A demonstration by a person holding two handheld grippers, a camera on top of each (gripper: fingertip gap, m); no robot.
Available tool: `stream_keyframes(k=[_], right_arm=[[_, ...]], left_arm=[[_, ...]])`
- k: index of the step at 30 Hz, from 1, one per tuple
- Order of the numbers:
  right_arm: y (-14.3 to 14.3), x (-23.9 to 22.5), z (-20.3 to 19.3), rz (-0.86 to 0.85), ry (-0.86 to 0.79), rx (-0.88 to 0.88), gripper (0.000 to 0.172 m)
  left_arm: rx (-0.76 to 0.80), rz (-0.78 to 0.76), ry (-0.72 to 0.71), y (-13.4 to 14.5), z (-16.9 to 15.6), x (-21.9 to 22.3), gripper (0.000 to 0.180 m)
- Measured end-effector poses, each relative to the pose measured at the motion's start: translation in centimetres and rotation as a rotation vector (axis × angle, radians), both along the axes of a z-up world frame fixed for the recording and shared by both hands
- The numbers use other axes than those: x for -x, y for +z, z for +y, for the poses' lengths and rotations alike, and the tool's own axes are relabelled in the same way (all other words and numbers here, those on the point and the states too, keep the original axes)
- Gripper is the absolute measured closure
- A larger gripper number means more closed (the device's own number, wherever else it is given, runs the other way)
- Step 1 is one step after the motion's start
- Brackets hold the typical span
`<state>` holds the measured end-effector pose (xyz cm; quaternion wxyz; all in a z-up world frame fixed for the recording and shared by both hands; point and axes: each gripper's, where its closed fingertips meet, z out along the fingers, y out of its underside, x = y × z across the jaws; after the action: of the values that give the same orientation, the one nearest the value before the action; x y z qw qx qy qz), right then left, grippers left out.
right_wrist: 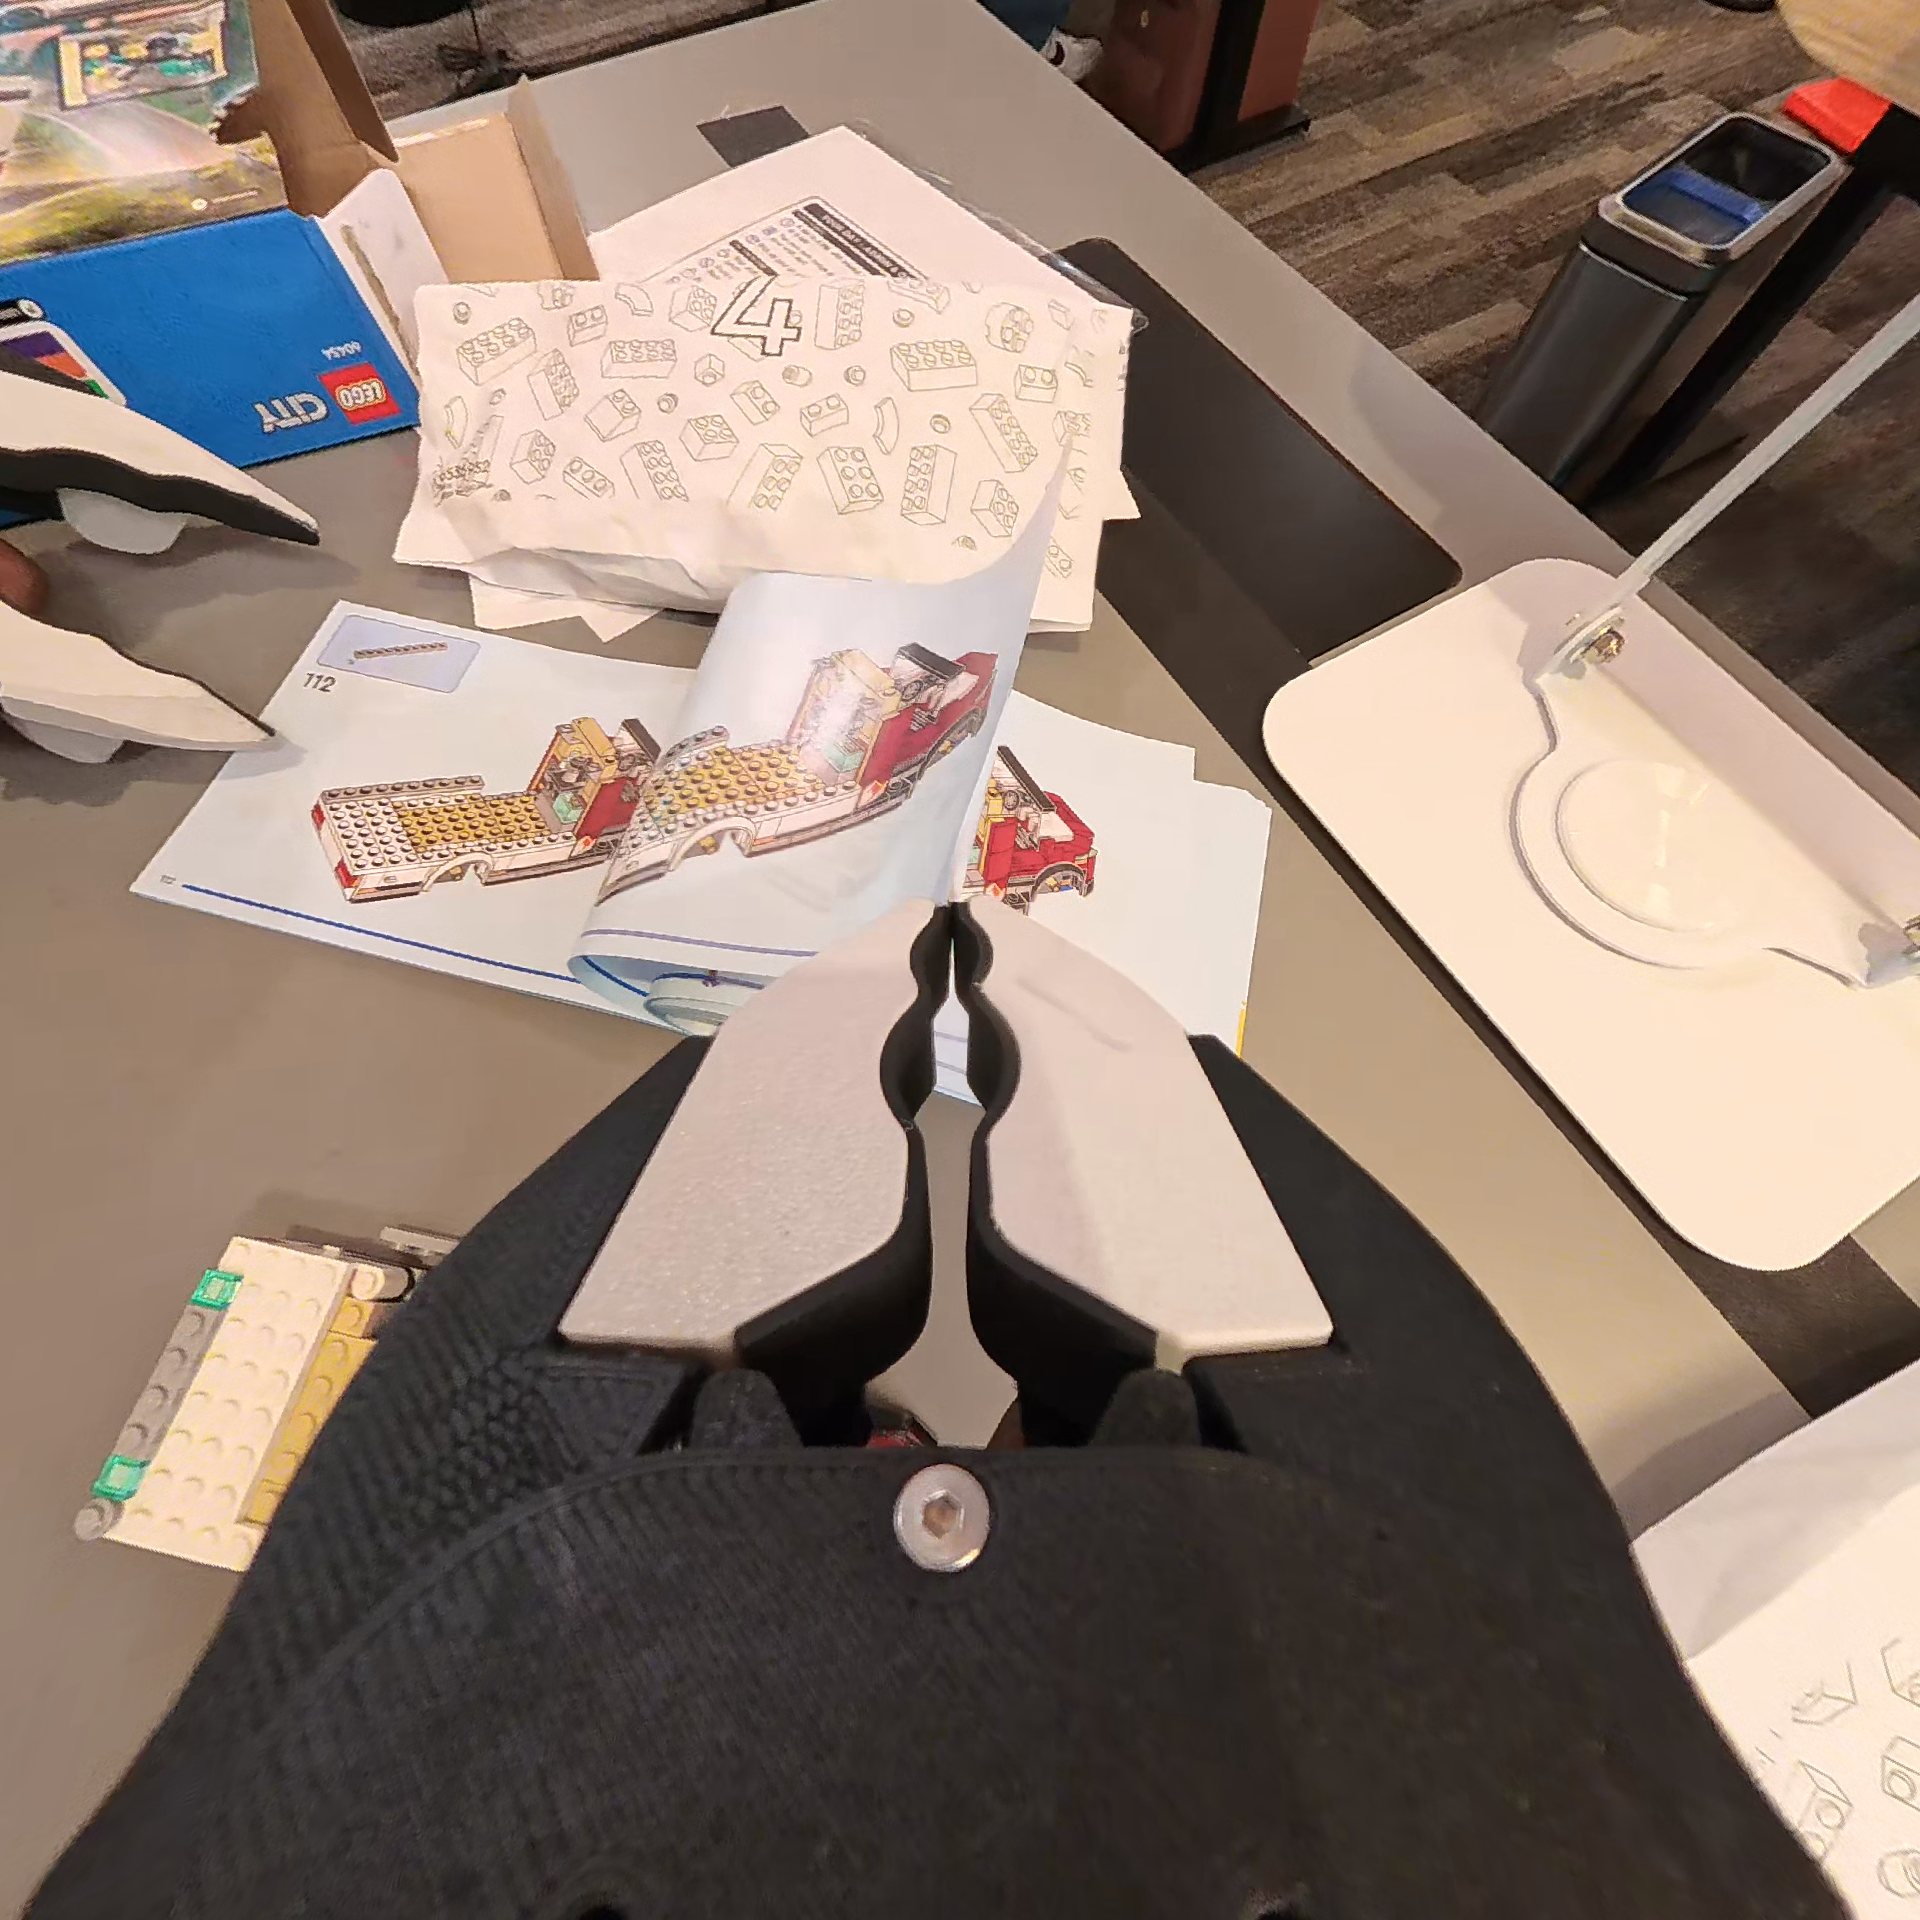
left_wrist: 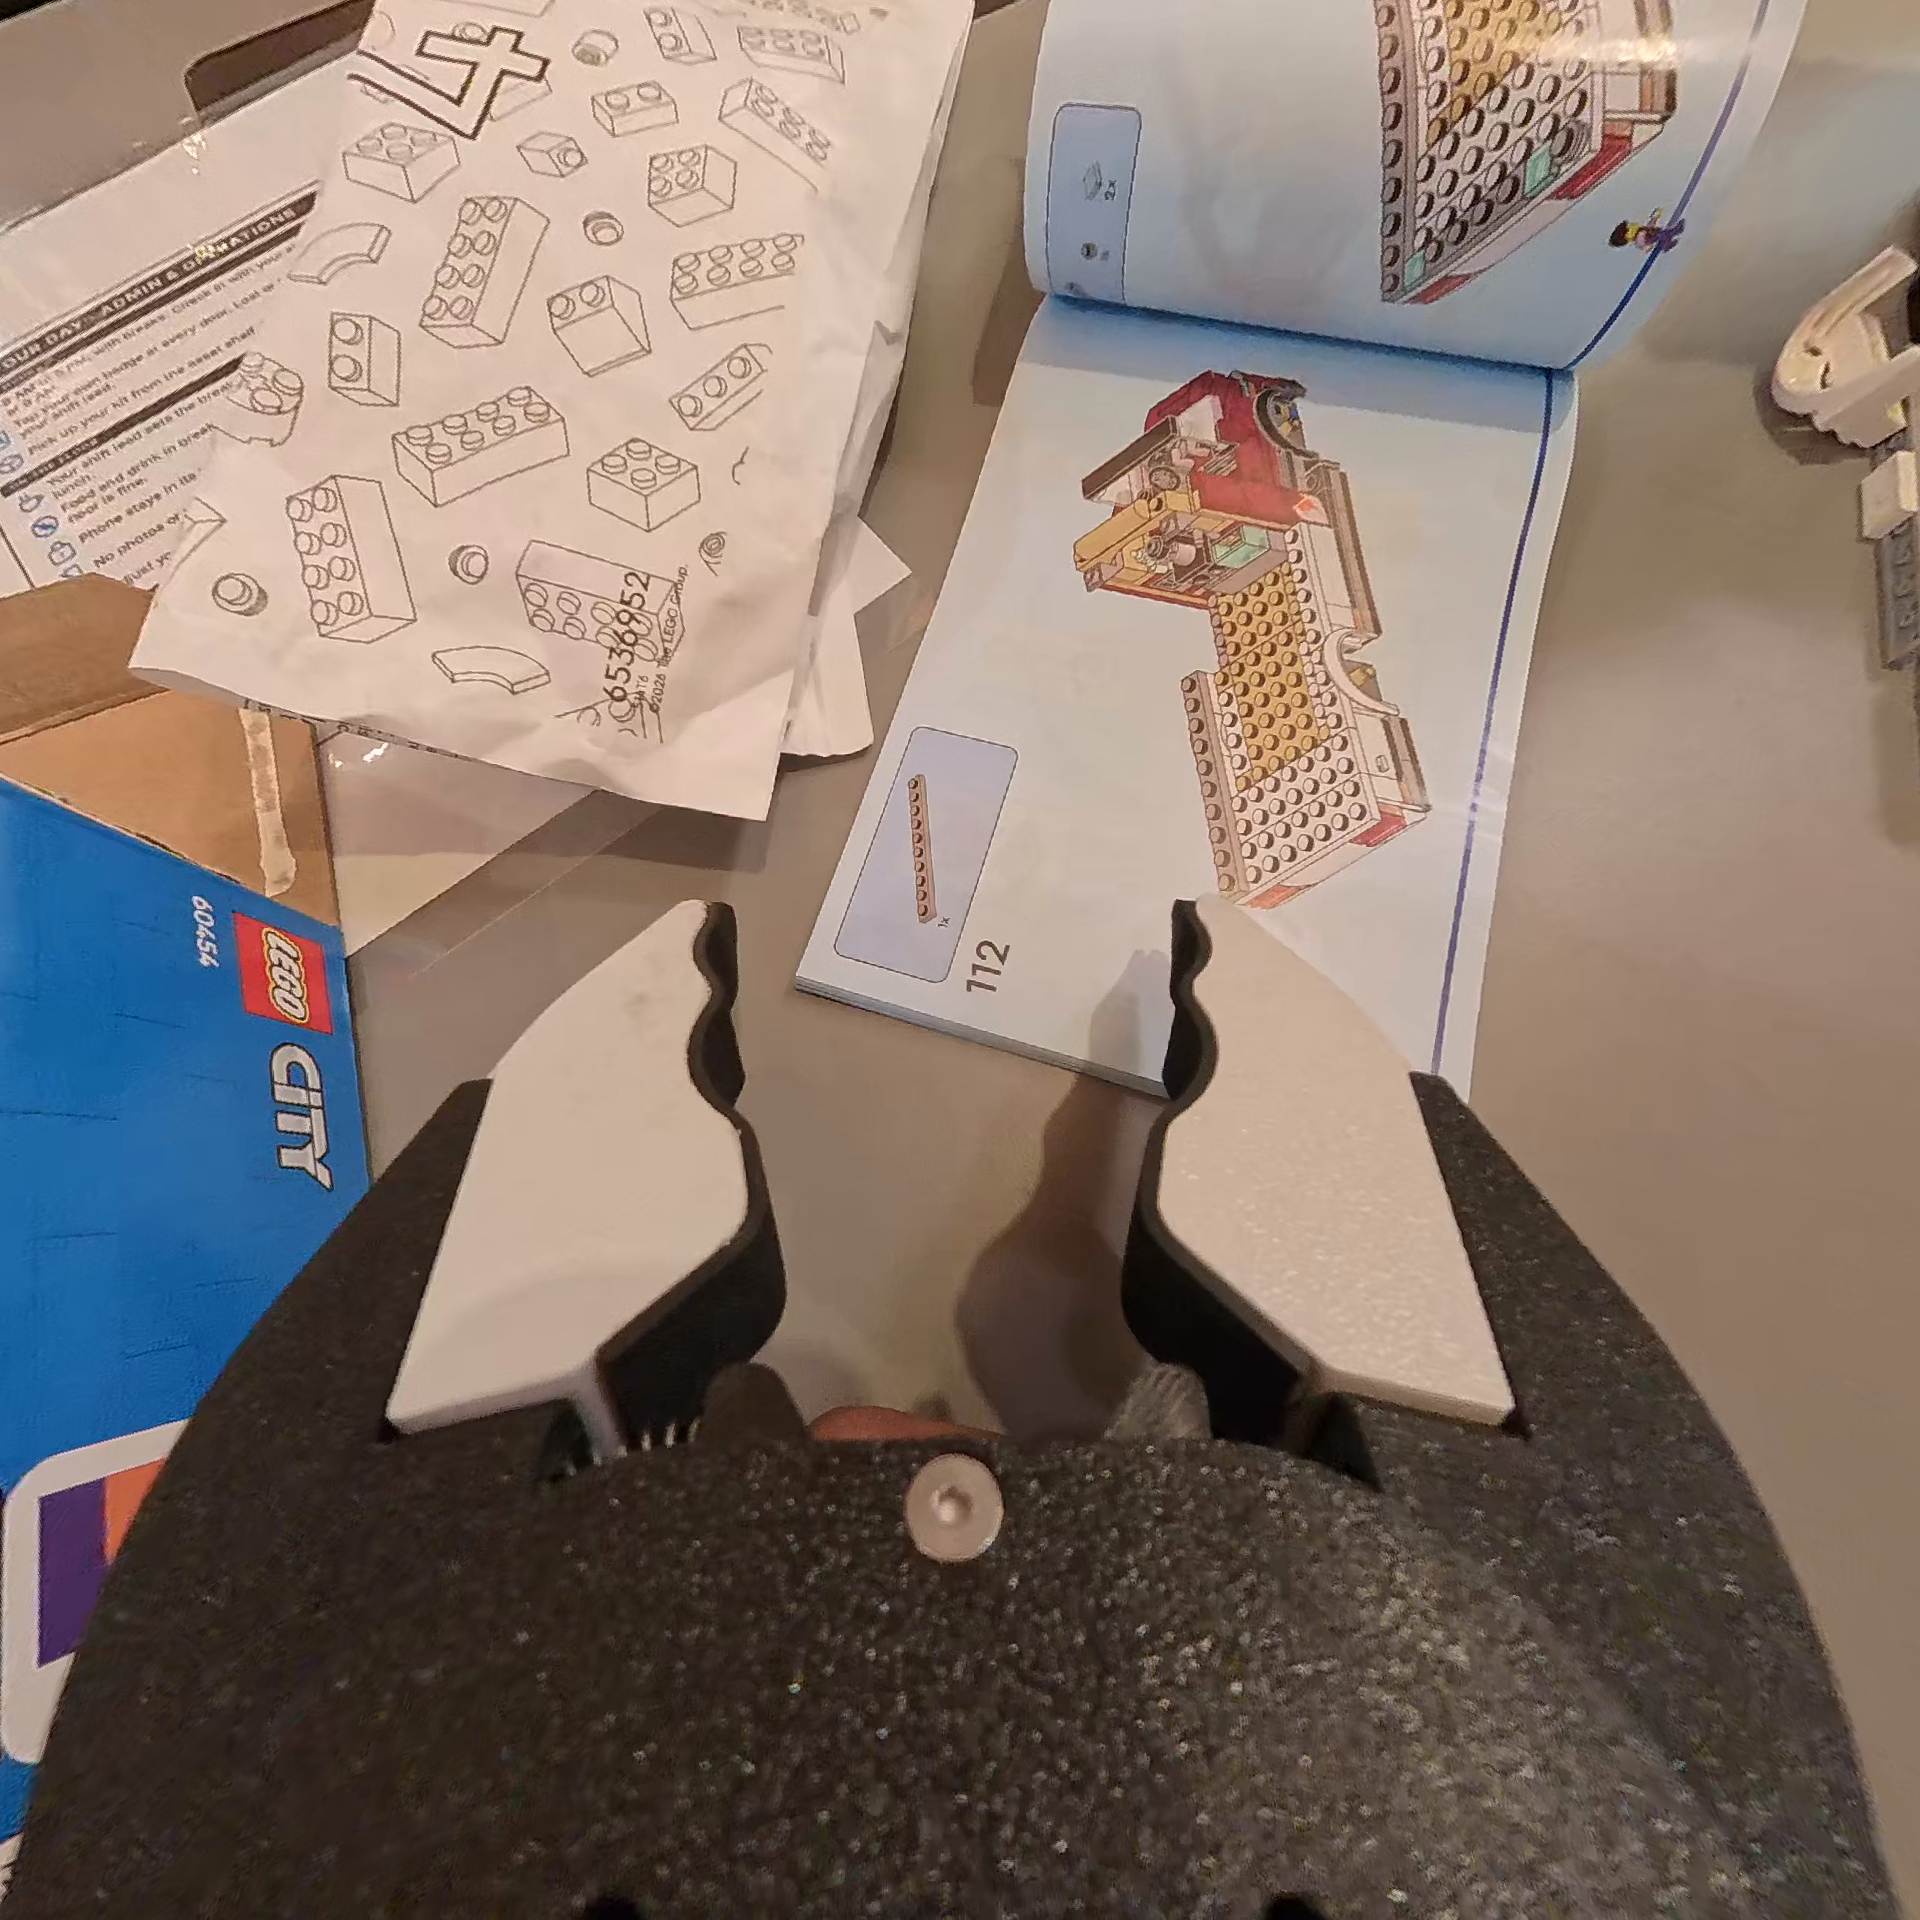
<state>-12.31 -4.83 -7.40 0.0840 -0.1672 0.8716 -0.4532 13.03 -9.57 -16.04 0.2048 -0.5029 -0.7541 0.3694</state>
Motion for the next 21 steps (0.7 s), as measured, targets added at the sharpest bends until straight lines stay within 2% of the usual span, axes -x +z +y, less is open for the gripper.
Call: stream_keyframes(k=[21], right_arm=[[-0.75, 0.65, 0.06, -0.013, -0.007, -0.027, 0.172]], left_arm=[[-0.005, -0.008, 0.012, -0.36, -0.19, -0.01, 0.1]])
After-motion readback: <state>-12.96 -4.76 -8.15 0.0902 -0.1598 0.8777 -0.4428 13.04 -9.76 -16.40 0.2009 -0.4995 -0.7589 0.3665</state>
